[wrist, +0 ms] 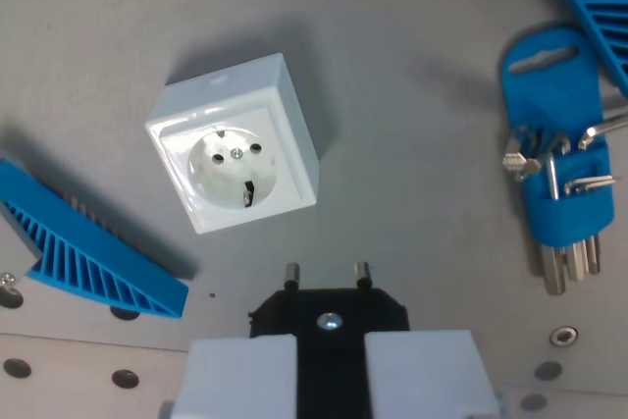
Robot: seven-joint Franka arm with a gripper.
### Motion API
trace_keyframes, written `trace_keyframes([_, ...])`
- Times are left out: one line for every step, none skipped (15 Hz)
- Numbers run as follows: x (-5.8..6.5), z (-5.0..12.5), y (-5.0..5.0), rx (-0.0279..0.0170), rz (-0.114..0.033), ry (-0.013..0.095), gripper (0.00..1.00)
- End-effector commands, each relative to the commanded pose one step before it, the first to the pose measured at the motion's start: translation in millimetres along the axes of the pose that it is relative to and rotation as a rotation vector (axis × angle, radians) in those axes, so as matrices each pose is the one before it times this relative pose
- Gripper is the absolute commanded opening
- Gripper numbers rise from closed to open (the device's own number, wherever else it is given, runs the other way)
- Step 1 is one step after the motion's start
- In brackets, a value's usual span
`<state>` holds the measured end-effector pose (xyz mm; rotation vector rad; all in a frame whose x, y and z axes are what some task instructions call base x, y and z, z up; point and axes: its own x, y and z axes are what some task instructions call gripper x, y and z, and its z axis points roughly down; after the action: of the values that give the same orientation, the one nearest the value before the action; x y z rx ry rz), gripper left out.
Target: Move above the white socket
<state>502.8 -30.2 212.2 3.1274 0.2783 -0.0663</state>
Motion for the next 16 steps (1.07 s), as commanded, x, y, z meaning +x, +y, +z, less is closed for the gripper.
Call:
trace_keyframes([-3.81, 14.90, -5.88, -0.00949, -0.1353, 0.0827, 0.00])
trace_keyframes([-1.16, 4.52, -2.01, 0.00071, -0.0106, -0.0012, 0.00])
trace_keyframes([-1.21, 4.49, -1.95, -0.00001, -0.0081, 0.0014, 0.00])
trace_keyframes([-1.24, 4.45, -1.95, 0.00017, -0.0083, 0.0001, 0.00])
trace_keyframes([-1.20, 4.40, -1.96, -0.00045, -0.0111, 0.0017, 0.00])
trace_keyframes([-1.17, 4.34, -1.95, -0.00068, -0.0089, 0.0015, 0.00])
trace_keyframes([-1.10, 4.28, -1.94, 0.00004, -0.0078, -0.0009, 0.00])
trace_keyframes([-1.04, 4.20, -1.93, -0.00064, -0.0081, 0.0007, 0.00])
trace_keyframes([-0.97, 4.12, -1.88, 0.00039, -0.0047, -0.0024, 0.00])
trace_keyframes([-0.87, 4.00, -1.85, 0.00004, -0.0055, -0.0009, 0.00])
trace_keyframes([-0.83, 3.89, -1.84, -0.00025, -0.0069, -0.0004, 0.00])
trace_keyframes([-0.74, 3.76, -1.77, -0.00013, -0.0043, 0.0000, 0.00])
trace_keyframes([-0.61, 3.13, -1.49, -0.00012, -0.0046, -0.0002, 0.00])
trace_keyframes([-0.57, 3.02, -1.45, 0.00057, -0.0079, -0.0014, 0.00])
trace_keyframes([-0.57, 2.93, -1.41, 0.00021, -0.0061, 0.0001, 0.00])
trace_keyframes([-0.61, 2.84, -1.37, -0.00042, -0.0015, 0.0018, 0.00])
